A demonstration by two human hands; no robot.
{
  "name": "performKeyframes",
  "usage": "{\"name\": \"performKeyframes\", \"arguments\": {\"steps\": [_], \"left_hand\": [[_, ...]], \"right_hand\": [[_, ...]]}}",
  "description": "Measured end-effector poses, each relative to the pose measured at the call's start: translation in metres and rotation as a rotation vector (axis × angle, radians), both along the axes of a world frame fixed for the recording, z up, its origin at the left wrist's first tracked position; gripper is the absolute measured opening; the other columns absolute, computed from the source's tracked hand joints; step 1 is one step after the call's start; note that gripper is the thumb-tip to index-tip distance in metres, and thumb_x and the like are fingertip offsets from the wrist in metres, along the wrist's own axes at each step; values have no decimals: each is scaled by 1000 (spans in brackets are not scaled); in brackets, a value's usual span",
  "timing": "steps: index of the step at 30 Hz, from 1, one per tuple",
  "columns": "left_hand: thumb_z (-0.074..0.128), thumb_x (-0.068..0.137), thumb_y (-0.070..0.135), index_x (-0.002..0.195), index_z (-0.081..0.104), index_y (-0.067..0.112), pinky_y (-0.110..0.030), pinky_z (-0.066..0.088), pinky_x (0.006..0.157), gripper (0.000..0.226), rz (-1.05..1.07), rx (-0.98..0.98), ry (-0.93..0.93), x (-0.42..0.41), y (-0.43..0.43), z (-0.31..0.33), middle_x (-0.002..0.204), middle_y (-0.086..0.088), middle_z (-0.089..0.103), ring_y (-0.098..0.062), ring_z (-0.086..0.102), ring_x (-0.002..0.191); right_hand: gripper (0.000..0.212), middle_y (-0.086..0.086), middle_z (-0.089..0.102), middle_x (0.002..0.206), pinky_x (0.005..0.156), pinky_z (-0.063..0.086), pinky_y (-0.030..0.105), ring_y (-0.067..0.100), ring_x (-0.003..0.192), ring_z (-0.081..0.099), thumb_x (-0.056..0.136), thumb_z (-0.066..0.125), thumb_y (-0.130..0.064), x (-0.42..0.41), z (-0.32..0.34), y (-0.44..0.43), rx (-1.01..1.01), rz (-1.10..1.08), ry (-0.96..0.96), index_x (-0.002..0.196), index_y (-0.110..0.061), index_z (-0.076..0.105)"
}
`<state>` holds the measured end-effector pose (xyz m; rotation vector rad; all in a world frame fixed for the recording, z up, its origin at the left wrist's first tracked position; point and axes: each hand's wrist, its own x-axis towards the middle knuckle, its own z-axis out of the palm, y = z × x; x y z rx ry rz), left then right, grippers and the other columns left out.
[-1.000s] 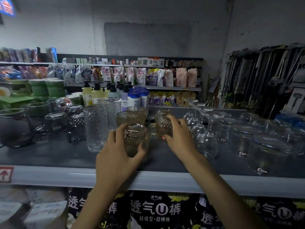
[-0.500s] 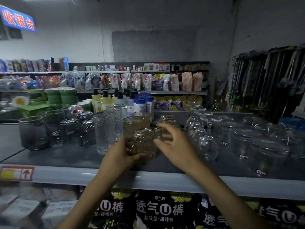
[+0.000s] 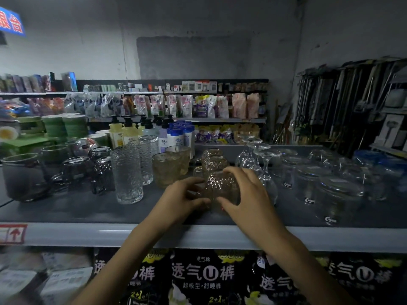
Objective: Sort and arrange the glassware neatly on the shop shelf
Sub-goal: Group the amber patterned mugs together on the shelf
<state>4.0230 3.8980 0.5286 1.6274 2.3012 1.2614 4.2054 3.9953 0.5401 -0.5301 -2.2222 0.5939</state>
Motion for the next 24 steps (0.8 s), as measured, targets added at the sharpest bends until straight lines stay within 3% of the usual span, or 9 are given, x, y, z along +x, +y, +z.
{"name": "performKeyframes", "arguments": {"steps": [5, 8, 11, 15, 21, 24], "left_hand": [[87, 81, 29, 106, 76, 27, -29, 60, 77, 28, 133, 61, -3, -9, 4, -7, 84, 9, 75, -1, 71, 75], [88, 79, 34, 103, 76, 26, -31, 60, 76, 28, 146, 70, -14, -11, 7, -6, 78, 8, 75, -2, 71, 73], [91, 74, 37, 113, 71, 25, -34, 61, 82, 46, 126, 55, -69, -13, 8, -7, 85, 8, 75, -6, 72, 81], [92, 68, 48, 122, 68, 24, -33, 60, 86, 64, 111, 62, -94, -9, 7, -6, 94, 5, 74, -8, 72, 86], [83, 75, 59, 126, 65, 26, -19, 53, 77, 64, 96, 61, -81, -2, 8, -3, 104, 5, 72, -2, 66, 91], [81, 77, 59, 125, 67, 27, -24, 56, 82, 60, 111, 94, -91, -3, 8, -7, 102, 6, 73, -3, 67, 91]], "right_hand": [[64, -12, 47, 138, 94, 39, 14, 5, 117, 48, 86, 81, -22, -6, -6, 4, -17, -19, 4, 138, -41, 49], [64, -11, 52, 133, 94, 49, 24, 8, 115, 53, 86, 82, -21, -14, -10, 8, -18, -39, 33, 136, -41, 49], [68, -9, 51, 134, 98, 55, 37, 14, 115, 58, 84, 83, -20, -21, -15, 13, -43, -57, 64, 139, -37, 47], [68, -6, 51, 136, 96, 57, 40, 17, 117, 59, 83, 84, -21, -27, -20, 21, -57, -55, 96, 139, -36, 47], [71, -7, 50, 140, 100, 55, 40, 17, 124, 57, 84, 84, -28, -30, -25, 24, -53, -58, 121, 143, -35, 45], [67, -7, 44, 149, 109, 49, 41, 15, 133, 50, 93, 73, -30, -28, -25, 25, -84, -8, 142, 151, -32, 41]]}}
